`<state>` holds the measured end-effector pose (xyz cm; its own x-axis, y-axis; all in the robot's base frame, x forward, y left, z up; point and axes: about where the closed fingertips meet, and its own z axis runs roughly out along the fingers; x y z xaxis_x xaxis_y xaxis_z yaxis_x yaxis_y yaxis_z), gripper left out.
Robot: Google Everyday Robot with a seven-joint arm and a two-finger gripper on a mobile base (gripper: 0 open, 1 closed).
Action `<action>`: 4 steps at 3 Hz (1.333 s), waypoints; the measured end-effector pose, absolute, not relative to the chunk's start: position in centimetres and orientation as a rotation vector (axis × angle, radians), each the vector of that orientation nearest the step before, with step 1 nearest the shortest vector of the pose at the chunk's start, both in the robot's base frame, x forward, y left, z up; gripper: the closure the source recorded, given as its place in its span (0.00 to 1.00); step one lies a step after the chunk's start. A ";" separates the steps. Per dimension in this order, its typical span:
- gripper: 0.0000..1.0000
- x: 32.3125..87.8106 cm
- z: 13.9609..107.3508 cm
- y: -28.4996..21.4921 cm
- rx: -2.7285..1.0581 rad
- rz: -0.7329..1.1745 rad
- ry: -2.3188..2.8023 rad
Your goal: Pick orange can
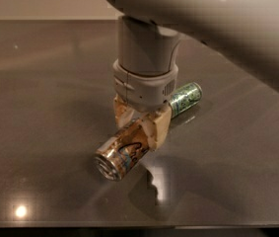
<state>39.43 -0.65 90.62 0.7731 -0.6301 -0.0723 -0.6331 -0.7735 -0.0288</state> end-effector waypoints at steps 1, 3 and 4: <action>1.00 40.2 94.0 -0.8 -2.852 0.076 1.039; 1.00 41.8 97.7 0.2 -2.739 0.011 1.021; 1.00 42.1 98.3 0.7 -2.709 -0.020 1.009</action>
Offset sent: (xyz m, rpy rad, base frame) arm 0.0055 -0.0265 0.0900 0.0672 0.0169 -0.0422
